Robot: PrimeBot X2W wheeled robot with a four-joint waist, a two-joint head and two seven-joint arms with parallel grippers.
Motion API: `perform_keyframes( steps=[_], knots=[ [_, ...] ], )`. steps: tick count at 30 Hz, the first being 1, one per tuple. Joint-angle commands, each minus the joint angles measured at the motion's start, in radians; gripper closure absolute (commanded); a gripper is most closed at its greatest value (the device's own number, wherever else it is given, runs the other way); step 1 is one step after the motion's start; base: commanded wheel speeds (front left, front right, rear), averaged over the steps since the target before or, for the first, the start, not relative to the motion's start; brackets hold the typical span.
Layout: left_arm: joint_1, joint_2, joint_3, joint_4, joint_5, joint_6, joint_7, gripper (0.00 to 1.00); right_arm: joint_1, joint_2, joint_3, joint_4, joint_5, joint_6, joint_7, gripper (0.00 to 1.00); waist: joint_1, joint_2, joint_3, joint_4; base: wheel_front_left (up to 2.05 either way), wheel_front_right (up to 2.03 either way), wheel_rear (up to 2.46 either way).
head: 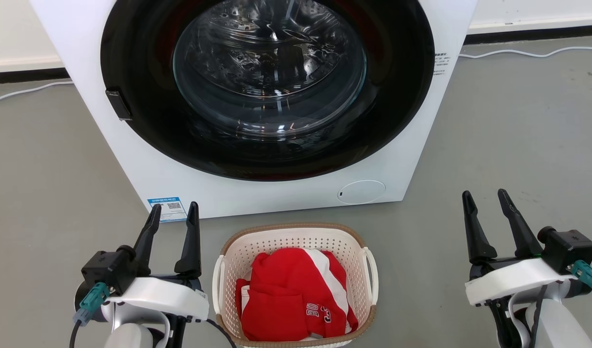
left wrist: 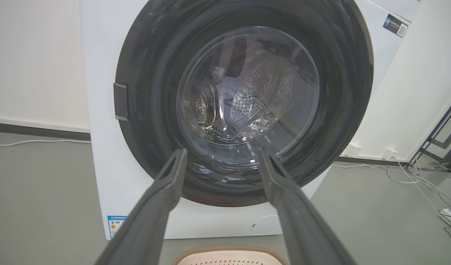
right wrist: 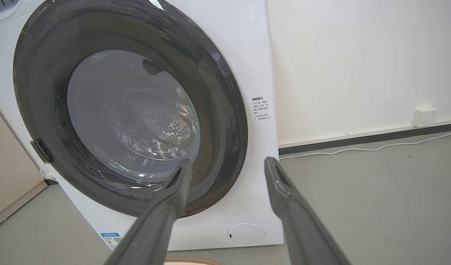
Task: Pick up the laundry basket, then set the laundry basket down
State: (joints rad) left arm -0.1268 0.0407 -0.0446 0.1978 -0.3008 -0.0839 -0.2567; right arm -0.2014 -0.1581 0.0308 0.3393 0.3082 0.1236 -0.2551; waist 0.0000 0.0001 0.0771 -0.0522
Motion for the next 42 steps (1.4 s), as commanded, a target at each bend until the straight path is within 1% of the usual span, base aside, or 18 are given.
perform_keyframes(
  steps=[1, 11, 12, 16, 18, 23, 24, 26, 42],
  knots=[
    [-0.006, 0.011, 0.024, -0.021, -0.008, -0.002, -0.005, 0.0, 0.002, -0.011, 0.019, -0.017, 0.001, 0.007, -0.007, 0.0, 0.0, -0.0001, 0.0, 0.001, 0.0, 0.0, 0.0],
    [-0.006, 0.01, 0.02, -0.014, -0.02, -0.006, -0.005, 0.0, -0.003, -0.014, 0.026, -0.011, 0.006, 0.007, -0.007, 0.0, 0.0, -0.0001, -0.001, -0.001, 0.0, 0.0, 0.0],
    [0.0, 0.0, -0.005, 0.006, -0.014, -0.002, 0.0, 1.0, 0.0, -0.002, 0.005, 0.004, 0.001, 0.0, 0.0, 1.0, 0.0, -0.0001, -0.001, -0.001, 0.0, 0.0, 0.0],
    [0.02, -0.008, -0.006, 0.054, -0.018, -0.001, 0.002, 1.0, 0.018, 0.018, 0.007, 0.042, 0.003, 0.0, 0.001, 1.0, 0.0, -0.0001, -0.002, -0.001, 0.0, 0.0, 0.0],
    [0.019, -0.007, -0.002, 0.055, -0.038, -0.002, 0.009, 1.0, 0.019, 0.019, 0.004, 0.04, 0.023, 0.0, 0.007, 1.0, 0.0001, -0.0001, -0.002, 0.0, 0.0, 0.0, 0.0],
    [0.02, -0.007, 0.005, 0.054, -0.09, -0.004, 0.024, 1.0, 0.023, 0.023, -0.002, 0.033, 0.075, 0.0, 0.022, 1.0, 0.0023, -0.0001, -0.008, 0.002, 0.0, 0.0, 0.0],
    [0.021, -0.006, 0.007, 0.054, -0.111, -0.004, 0.029, 1.0, 0.025, 0.024, -0.005, 0.031, 0.096, 0.0, 0.028, 1.0, 0.0011, -0.0001, -0.009, 0.003, 0.0, 0.0, 0.0],
    [0.02, -0.006, 0.01, 0.054, -0.131, -0.005, 0.035, 1.0, 0.026, 0.026, -0.007, 0.029, 0.117, 0.0, 0.034, 1.0, 0.0002, -0.0001, -0.009, 0.004, 0.0, 0.0, 0.0],
    [0.019, -0.004, 0.03, 0.053, -0.297, -0.011, 0.082, 1.0, 0.035, 0.037, -0.026, 0.012, 0.283, 0.001, 0.08, 1.0, 0.0001, -0.0001, -0.017, 0.011, 0.0, 0.0, 0.0]
  ],
)
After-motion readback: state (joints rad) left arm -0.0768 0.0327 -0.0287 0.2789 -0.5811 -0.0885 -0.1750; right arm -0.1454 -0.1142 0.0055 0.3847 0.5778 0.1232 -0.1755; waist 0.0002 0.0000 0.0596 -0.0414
